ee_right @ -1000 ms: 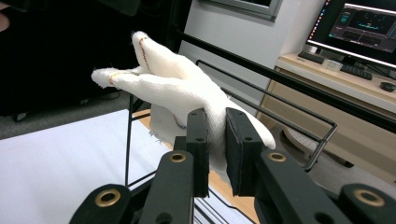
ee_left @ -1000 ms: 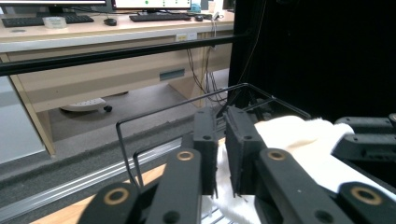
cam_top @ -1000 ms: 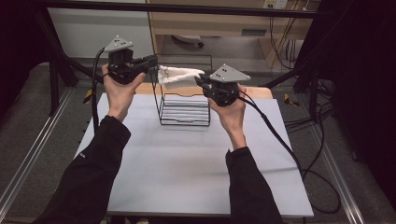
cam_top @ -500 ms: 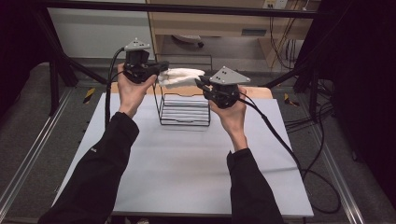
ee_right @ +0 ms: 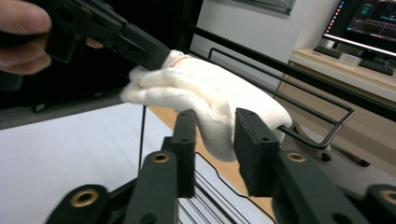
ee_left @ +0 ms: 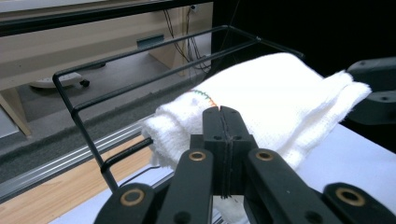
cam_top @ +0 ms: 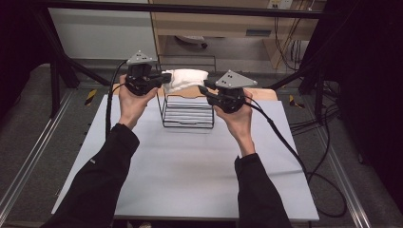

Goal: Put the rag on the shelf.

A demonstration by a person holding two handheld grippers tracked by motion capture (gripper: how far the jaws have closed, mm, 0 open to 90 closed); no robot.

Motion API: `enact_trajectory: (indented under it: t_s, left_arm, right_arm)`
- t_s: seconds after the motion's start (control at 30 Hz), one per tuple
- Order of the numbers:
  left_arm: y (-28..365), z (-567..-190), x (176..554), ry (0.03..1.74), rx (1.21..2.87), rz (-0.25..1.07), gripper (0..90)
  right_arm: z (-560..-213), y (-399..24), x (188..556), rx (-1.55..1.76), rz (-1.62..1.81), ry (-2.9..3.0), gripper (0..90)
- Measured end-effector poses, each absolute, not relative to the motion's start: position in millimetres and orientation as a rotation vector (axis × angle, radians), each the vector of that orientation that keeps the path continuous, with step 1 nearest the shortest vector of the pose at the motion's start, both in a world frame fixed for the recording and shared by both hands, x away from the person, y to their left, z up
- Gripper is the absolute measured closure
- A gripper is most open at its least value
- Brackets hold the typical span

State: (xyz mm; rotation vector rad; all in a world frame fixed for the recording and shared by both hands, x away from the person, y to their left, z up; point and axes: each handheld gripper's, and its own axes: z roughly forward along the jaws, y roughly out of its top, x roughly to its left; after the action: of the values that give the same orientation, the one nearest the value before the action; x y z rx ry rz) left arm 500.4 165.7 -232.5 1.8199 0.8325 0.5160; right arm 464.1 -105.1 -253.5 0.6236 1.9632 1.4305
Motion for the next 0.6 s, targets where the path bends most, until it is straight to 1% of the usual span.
enact_trajectory:
  t_s: [0.1,0.17,0.23,0.27,0.4,0.47,0.6]
  left_arm:
    - [164,-235,499,0.824,1.837,0.535,89.9]
    - [163,-237,499,0.821,1.844,0.546,89.9]
    - [162,-239,499,0.821,1.851,0.549,90.0]
    - [162,-241,499,0.825,1.851,0.546,89.9]
    - [163,-245,500,0.826,1.850,0.549,90.0]
    - [163,-248,499,0.823,1.851,0.553,89.9]
    - [164,-253,499,0.818,1.853,0.559,89.9]
  right_arm:
    - [-251,-107,462,0.626,1.451,1.966,63.0]
    - [-249,-109,460,0.633,1.468,1.961,61.2]
    - [-247,-110,459,0.636,1.481,1.955,61.7]
    - [-247,-110,459,0.640,1.478,1.954,63.0]
    - [-248,-108,464,0.689,1.472,1.975,77.1]
    - [-251,-105,469,0.721,1.467,1.991,82.6]
    - [-261,-95,475,0.762,1.464,2.026,89.1]
